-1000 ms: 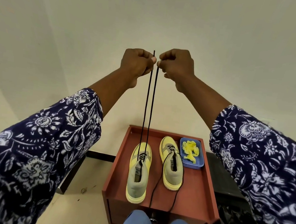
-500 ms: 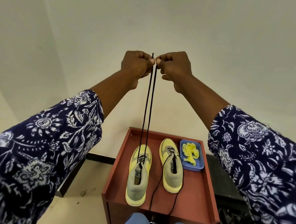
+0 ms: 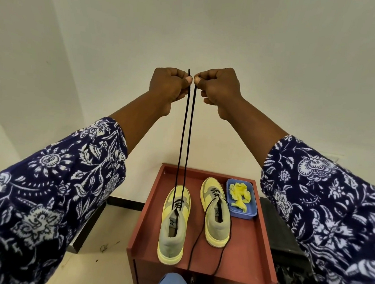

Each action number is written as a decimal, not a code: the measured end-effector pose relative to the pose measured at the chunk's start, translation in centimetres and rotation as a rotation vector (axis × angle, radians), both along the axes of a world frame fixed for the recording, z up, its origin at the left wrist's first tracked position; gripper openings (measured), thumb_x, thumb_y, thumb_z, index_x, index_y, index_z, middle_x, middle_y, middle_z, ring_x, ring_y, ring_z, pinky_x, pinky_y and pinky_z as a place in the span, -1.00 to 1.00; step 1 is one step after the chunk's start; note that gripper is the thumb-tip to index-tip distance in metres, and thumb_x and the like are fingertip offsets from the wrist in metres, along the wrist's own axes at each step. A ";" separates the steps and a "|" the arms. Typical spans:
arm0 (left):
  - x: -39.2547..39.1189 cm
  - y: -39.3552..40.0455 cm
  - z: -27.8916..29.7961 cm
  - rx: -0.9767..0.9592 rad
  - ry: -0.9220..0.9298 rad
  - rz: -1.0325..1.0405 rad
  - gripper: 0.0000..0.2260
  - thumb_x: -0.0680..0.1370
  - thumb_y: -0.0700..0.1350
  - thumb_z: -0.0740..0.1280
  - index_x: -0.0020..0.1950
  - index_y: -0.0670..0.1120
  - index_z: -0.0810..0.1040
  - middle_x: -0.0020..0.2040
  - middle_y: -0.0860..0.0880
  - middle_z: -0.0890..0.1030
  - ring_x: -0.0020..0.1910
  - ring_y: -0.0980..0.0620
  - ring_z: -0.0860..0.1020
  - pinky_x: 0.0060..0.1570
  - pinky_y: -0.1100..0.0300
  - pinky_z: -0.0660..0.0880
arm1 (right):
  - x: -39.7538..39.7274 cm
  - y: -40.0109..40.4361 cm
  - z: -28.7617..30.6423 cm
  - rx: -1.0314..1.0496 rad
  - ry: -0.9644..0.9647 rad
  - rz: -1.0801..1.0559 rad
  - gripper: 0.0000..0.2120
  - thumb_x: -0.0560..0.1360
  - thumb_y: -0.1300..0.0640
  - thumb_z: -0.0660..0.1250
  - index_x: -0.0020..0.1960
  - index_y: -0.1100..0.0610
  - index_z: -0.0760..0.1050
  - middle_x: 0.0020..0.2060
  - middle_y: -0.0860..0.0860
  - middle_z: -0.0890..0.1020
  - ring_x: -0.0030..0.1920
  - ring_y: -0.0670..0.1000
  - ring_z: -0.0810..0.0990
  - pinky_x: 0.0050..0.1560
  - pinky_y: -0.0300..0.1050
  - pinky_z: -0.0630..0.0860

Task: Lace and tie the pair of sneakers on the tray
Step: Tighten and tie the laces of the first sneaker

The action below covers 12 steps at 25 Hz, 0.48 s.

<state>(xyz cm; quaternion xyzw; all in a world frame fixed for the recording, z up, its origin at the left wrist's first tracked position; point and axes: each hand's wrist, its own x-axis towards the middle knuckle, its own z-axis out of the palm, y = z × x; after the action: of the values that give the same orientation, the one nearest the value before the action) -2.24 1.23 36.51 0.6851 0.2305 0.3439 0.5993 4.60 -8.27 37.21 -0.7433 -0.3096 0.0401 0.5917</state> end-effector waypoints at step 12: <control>0.1 -0.1 0.0 -0.005 -0.005 0.006 -0.96 0.52 -0.24 0.33 -0.06 -0.17 0.57 -0.23 -0.02 0.57 -0.28 0.10 0.55 -0.14 0.28 0.57 | 0.0 0.0 0.1 -0.001 0.028 0.000 -0.90 0.45 0.22 0.37 -0.04 0.18 0.61 -0.22 0.05 0.60 -0.35 -0.03 0.48 -0.40 -0.24 0.44</control>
<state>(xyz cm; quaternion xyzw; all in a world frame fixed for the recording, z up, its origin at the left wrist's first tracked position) -2.12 1.17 36.49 0.6821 0.2320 0.3468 0.6005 4.63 -8.24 37.34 -0.7429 -0.3010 0.0506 0.5957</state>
